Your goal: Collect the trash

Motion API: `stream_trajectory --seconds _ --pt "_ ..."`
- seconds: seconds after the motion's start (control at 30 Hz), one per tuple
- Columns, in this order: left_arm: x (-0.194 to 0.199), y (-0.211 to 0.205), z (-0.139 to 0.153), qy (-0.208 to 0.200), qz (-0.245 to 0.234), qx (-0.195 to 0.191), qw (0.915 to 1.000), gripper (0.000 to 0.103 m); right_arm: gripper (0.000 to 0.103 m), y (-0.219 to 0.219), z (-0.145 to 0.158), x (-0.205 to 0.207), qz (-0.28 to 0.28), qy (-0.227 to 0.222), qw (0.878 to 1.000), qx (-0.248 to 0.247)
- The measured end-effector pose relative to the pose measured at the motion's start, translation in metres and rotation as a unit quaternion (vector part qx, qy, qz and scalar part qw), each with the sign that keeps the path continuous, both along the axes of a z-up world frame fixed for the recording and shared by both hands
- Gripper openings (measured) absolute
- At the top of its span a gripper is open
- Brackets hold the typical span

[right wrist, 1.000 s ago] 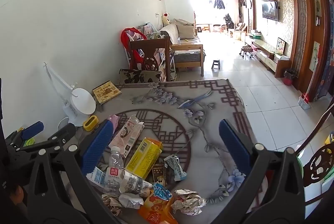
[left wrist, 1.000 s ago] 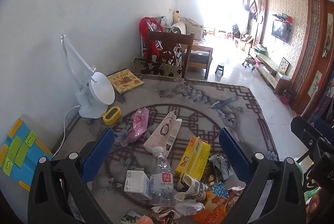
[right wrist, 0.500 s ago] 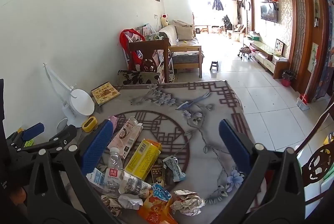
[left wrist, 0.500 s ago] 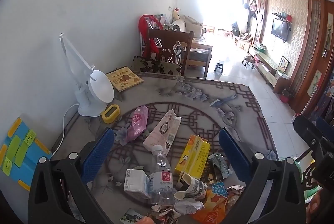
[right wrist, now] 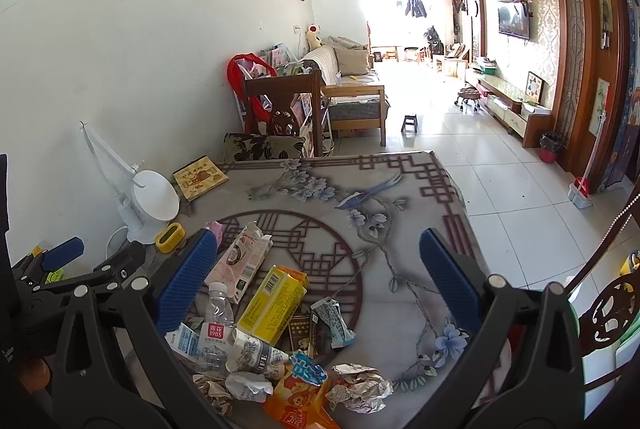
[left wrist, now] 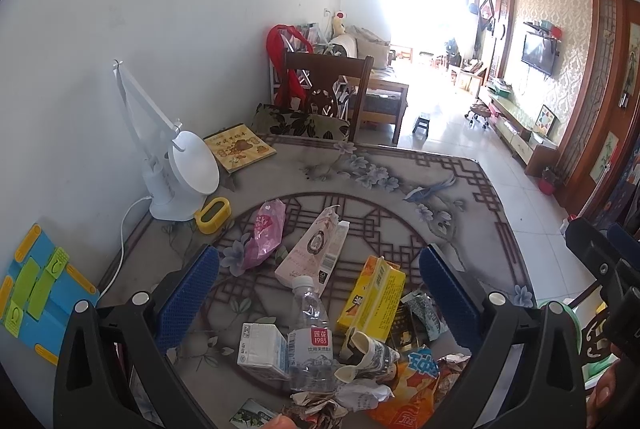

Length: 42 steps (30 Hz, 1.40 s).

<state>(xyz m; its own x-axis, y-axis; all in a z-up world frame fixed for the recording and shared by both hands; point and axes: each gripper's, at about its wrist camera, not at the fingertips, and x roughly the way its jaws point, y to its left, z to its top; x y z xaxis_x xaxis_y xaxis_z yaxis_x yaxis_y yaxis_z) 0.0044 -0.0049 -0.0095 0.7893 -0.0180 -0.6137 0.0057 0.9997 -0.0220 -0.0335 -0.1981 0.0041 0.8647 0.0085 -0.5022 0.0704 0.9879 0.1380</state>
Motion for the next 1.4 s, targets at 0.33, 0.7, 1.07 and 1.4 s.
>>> stream_trajectory --seconds 0.33,0.7,1.07,1.4 --pt "0.002 0.001 -0.001 0.001 0.002 -0.001 1.0 0.095 0.1 -0.001 0.0 0.0 0.0 0.0 1.0 0.001" --pt "0.002 0.001 0.001 0.002 0.0 -0.001 1.0 0.096 0.1 -0.002 -0.003 0.001 -0.001 0.002 1.0 0.001" --pt "0.003 0.005 -0.004 0.002 0.005 -0.003 1.0 0.096 0.1 -0.002 -0.004 0.001 -0.002 0.003 1.0 0.002" --pt "-0.001 0.033 -0.03 0.011 0.016 -0.008 0.9998 0.096 0.1 0.001 -0.016 0.007 -0.004 0.02 1.0 0.006"
